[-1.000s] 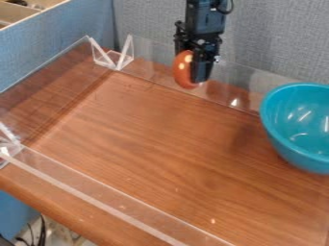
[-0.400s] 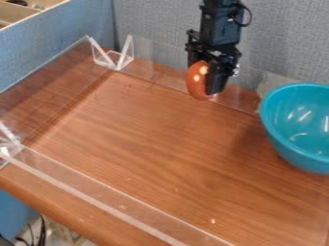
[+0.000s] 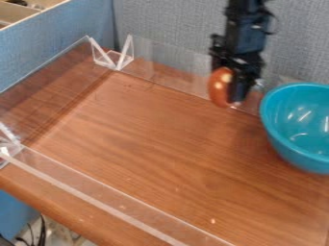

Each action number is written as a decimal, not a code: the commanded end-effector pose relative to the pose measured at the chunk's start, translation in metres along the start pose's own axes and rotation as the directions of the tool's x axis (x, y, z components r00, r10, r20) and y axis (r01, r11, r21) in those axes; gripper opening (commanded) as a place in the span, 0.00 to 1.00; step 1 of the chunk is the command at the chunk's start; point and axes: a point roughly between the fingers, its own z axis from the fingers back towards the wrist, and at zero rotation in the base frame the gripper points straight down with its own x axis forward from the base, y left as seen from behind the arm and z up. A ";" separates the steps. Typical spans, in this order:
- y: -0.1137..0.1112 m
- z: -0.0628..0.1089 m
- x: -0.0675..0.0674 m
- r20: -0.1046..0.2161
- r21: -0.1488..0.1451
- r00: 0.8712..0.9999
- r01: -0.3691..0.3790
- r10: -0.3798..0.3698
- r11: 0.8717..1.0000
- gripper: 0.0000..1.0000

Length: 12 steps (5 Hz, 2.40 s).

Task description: Put the mushroom in the blue bowl

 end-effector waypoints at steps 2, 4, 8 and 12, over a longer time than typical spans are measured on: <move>-0.024 0.025 0.052 0.102 0.060 0.977 0.182 -0.188 0.981 0.00; -0.030 0.001 0.073 0.099 0.054 0.959 0.261 -0.265 0.964 0.00; -0.038 -0.016 0.086 0.126 0.056 0.952 0.276 -0.281 0.960 1.00; -0.031 0.021 0.047 0.175 0.072 0.934 0.302 -0.310 0.950 1.00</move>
